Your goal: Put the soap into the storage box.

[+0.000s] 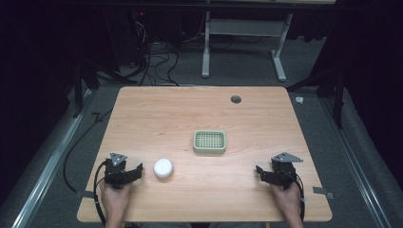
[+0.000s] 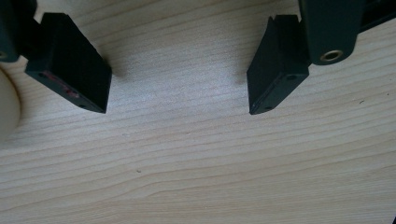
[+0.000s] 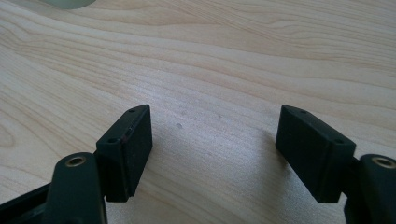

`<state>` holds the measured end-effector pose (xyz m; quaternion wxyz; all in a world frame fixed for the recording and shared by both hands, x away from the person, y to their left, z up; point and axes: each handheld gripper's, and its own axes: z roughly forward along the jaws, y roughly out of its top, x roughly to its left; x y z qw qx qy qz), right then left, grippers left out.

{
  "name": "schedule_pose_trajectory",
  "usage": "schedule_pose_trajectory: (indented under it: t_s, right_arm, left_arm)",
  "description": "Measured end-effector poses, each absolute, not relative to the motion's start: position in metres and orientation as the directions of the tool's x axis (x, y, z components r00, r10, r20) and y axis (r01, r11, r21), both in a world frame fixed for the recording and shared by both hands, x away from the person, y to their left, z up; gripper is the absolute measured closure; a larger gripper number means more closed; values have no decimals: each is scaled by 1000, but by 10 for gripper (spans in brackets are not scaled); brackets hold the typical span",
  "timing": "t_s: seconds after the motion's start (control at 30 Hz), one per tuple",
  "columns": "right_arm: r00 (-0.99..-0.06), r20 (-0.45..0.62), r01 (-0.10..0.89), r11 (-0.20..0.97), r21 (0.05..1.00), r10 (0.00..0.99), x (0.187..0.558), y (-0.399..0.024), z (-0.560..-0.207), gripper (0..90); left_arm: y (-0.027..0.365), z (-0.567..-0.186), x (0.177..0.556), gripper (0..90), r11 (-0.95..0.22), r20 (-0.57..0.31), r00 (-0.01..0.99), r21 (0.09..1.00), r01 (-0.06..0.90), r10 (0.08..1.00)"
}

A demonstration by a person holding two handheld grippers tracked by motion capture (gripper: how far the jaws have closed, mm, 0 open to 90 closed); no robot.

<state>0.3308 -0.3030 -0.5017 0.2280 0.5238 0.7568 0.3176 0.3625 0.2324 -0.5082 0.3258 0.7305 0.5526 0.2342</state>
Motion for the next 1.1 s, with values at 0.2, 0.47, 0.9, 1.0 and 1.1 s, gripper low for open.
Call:
schedule_pose_trajectory:
  t_s: [0.2,0.47,0.9,1.0,1.1]
  right_arm:
    - [-347,-12,648,249,720,938,331,-303,-502,279]
    - [-347,-12,648,249,720,938,331,-303,-502,279]
    - [-339,-9,651,241,720,941,331,-303,-502,281]
    - [-342,-13,649,246,720,939,331,-303,-502,281]
    - [-341,-12,650,245,720,940,331,-303,-502,281]
  left_arm:
    - [232,-508,363,224,-177,-18,280,735,655,960]
    - [232,-508,363,224,-176,-19,279,735,655,960]
    - [233,-508,362,226,-178,-20,283,734,656,959]
    - [232,-508,362,226,-178,-20,283,735,655,959]
    - [232,-508,362,229,-178,-25,288,735,654,957]
